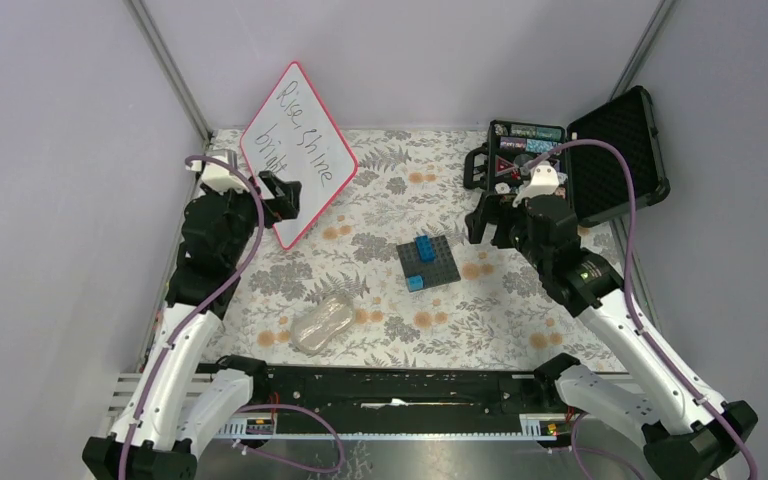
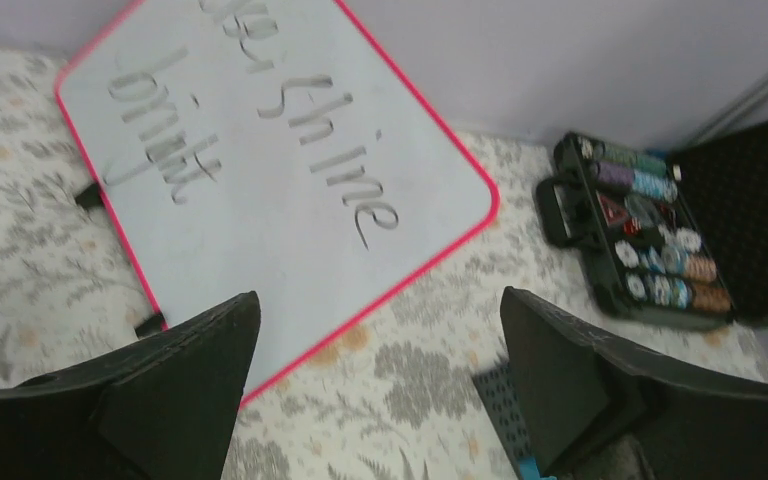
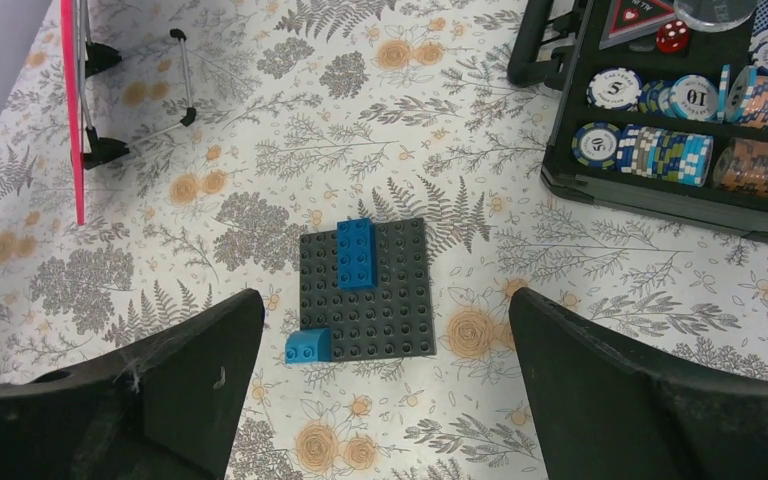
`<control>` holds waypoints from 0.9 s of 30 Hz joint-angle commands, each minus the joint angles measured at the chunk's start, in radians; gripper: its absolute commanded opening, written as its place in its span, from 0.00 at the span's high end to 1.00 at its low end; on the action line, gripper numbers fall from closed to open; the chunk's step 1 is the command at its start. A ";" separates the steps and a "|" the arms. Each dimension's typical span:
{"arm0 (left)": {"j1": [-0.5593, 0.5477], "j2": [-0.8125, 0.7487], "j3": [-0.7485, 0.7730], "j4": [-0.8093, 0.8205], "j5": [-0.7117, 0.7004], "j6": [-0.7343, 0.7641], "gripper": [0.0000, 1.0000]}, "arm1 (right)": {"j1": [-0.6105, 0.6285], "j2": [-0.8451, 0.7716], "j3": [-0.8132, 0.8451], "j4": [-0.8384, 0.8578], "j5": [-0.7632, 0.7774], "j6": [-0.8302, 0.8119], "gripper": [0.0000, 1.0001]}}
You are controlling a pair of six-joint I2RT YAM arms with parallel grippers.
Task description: Erase the whiteboard
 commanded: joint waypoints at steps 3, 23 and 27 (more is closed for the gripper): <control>-0.005 0.009 -0.005 -0.267 0.249 -0.062 0.01 | -0.006 0.064 -0.021 0.061 -0.096 -0.019 0.00; -0.693 0.445 -0.044 -0.466 -0.212 -0.386 0.01 | 0.041 0.247 0.048 0.044 -0.142 0.545 0.00; -0.741 0.341 -0.127 -0.447 -0.303 -0.491 0.01 | 0.043 0.253 0.061 -0.046 -0.122 0.538 0.01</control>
